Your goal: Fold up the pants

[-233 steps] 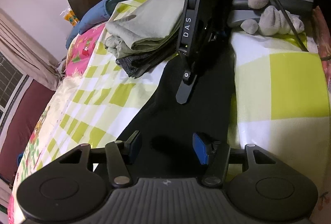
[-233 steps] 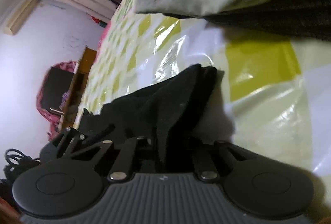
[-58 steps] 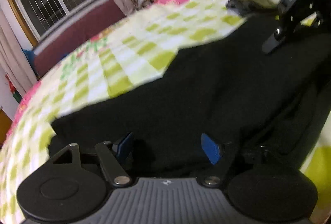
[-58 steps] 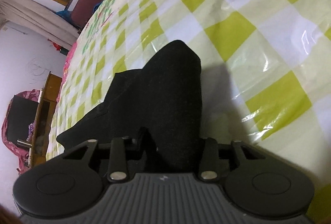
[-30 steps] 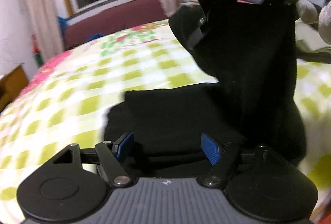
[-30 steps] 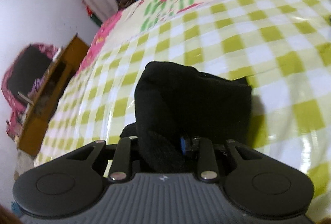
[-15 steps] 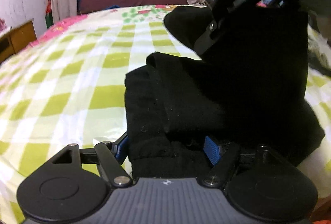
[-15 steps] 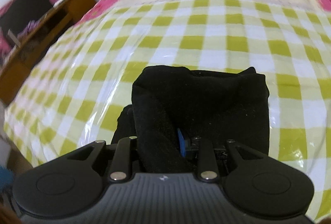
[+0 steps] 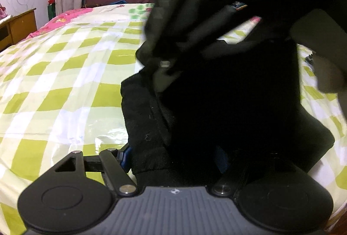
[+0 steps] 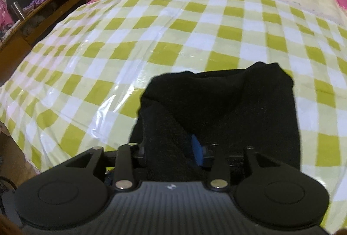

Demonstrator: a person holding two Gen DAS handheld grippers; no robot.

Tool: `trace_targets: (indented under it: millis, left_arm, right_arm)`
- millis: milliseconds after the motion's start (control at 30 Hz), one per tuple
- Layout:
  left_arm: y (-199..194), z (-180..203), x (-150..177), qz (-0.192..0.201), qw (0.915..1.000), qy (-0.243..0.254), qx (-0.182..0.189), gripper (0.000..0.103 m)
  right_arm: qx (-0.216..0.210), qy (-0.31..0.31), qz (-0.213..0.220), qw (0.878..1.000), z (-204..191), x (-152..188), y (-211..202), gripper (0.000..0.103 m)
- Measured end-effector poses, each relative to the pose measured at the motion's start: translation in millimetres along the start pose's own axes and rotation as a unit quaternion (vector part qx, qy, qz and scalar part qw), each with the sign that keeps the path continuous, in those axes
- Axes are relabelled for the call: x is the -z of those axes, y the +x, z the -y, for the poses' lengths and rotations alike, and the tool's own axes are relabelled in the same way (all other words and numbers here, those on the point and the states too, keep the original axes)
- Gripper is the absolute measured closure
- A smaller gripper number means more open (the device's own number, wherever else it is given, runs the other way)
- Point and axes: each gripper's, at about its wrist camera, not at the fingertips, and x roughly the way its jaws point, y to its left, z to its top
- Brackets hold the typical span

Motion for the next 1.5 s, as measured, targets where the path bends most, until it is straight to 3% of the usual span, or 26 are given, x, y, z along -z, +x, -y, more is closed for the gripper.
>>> trace_targets:
  millis: [167,300,467,633,767,833,933,1000,1167,1300,1367,1400,1433,1500]
  left_arm:
    - [-10,5,6,0.007,0.9998,0.01,-0.013,0.02]
    - [-27,-1,15,0.009,0.9999,0.001,-0.014,0.02]
    - [-54,-8,13,0.025,0.9988,0.003,-0.041,0.02]
    - [-70,3,-5,0.056,0.9957,0.038,-0.063,0.02]
    - [-81,8,-8,0.06,0.9946,0.058,-0.061,0.019]
    - [-86,8,-9,0.052,0.994,0.066,-0.071,0.018]
    - [-96,3,-9,0.033,0.9937,0.07,-0.082,0.018]
    - [-102,2,-5,0.024,0.9938,0.068,-0.085,0.018]
    - [-110,9,-11,0.036,0.9968,0.05,-0.051,0.016]
    - [-87,19,-11,0.026,0.9995,0.014,-0.007,0.015]
    - [-66,23,-9,0.011,0.9999,-0.008,0.002,0.015]
    - [-57,25,-7,0.004,0.9999,-0.014,0.003,0.015]
    - [-50,26,-5,-0.005,0.9999,-0.014,0.001,0.017]
    - [-42,25,-1,-0.012,0.9997,-0.02,0.011,0.03]
  right_arm:
    - [-0.047,-0.006,0.01,0.999,-17,-7,-3,0.063]
    - [-0.121,0.048,0.028,0.991,8,-14,-24,0.065]
    - [-0.082,0.022,0.057,0.995,36,-5,-45,0.063]
    - [-0.048,-0.023,0.053,0.997,47,7,-43,0.063]
    - [-0.085,-0.009,0.05,0.995,55,-7,-47,0.063]
    - [-0.104,-0.015,0.053,0.993,51,-12,-48,0.055]
    - [-0.112,-0.041,0.046,0.992,40,-16,-42,0.05]
    - [-0.094,-0.062,0.043,0.993,30,-22,-34,0.043]
    - [-0.09,-0.063,0.014,0.994,17,-29,-9,0.039]
    - [-0.054,-0.111,-0.002,0.992,4,-22,7,0.036]
    - [-0.035,-0.124,-0.005,0.992,5,-19,13,0.037]
    - [-0.026,-0.128,-0.008,0.991,7,-18,15,0.046]
    - [-0.029,-0.124,-0.013,0.992,12,-19,17,0.049]
    - [-0.048,-0.103,-0.025,0.993,21,-21,16,0.066]
